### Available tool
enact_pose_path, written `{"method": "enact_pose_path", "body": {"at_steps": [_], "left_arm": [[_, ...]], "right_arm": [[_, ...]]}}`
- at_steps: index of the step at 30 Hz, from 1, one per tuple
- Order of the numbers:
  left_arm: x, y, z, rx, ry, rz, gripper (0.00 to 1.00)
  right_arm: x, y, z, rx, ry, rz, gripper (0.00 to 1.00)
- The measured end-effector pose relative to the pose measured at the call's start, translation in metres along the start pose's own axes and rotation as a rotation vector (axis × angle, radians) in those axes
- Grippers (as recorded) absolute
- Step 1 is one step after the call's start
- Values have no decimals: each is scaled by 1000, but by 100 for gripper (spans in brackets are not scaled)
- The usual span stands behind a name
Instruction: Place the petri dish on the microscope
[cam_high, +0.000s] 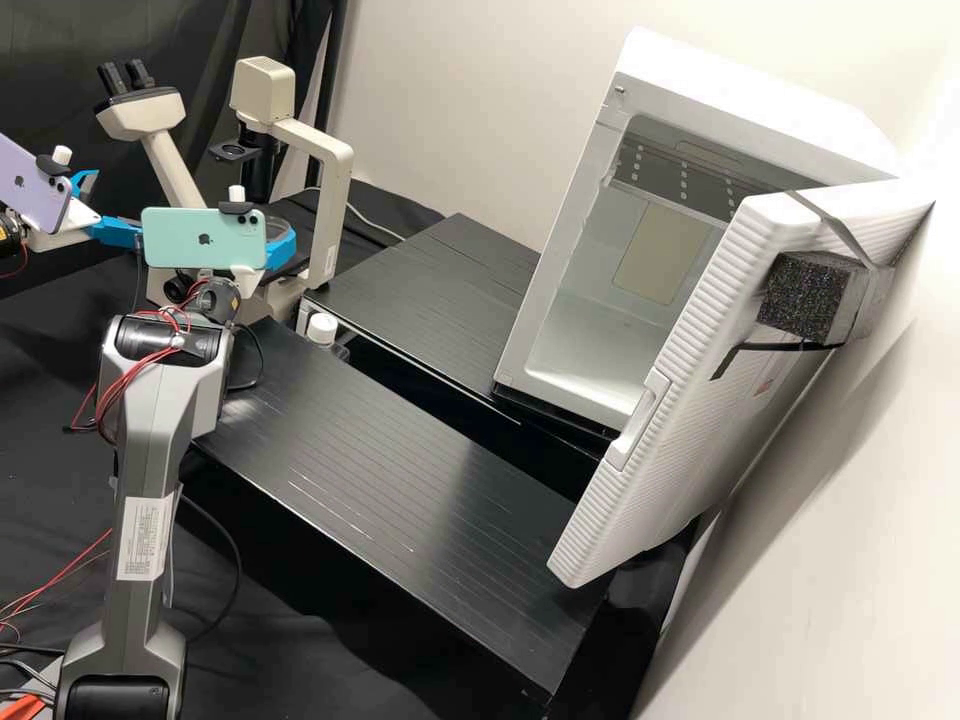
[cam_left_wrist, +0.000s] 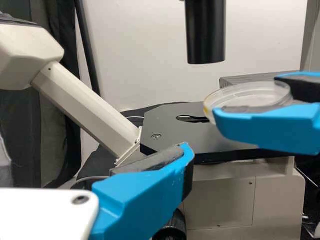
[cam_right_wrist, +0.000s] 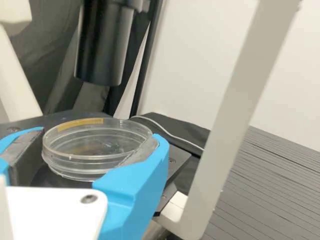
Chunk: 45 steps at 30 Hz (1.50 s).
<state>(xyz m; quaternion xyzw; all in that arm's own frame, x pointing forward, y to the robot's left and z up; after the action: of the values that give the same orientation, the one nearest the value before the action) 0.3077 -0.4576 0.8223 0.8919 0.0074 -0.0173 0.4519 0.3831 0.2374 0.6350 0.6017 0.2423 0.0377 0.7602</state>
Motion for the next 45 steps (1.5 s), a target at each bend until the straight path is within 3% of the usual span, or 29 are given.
{"method": "enact_pose_path", "body": {"at_steps": [5,14,19,27,33,37,45], "left_arm": [[0,0,0,0,0,0,100],[0,0,0,0,0,0,100],[0,0,0,0,0,0,100],[0,0,0,0,0,0,100],[0,0,0,0,0,0,100],[0,0,0,0,0,0,100],[0,0,0,0,0,0,100]], "right_arm": [[7,-6,-1,-3,-13,1,0],[22,-9,1,57,-39,26,0],[30,-17,1,121,-53,17,0],[42,-24,1,139,-55,2,0],[54,-28,3,193,-81,8,0],[61,-29,4,187,-95,20,0],[68,-31,4,134,-97,22,0]]}}
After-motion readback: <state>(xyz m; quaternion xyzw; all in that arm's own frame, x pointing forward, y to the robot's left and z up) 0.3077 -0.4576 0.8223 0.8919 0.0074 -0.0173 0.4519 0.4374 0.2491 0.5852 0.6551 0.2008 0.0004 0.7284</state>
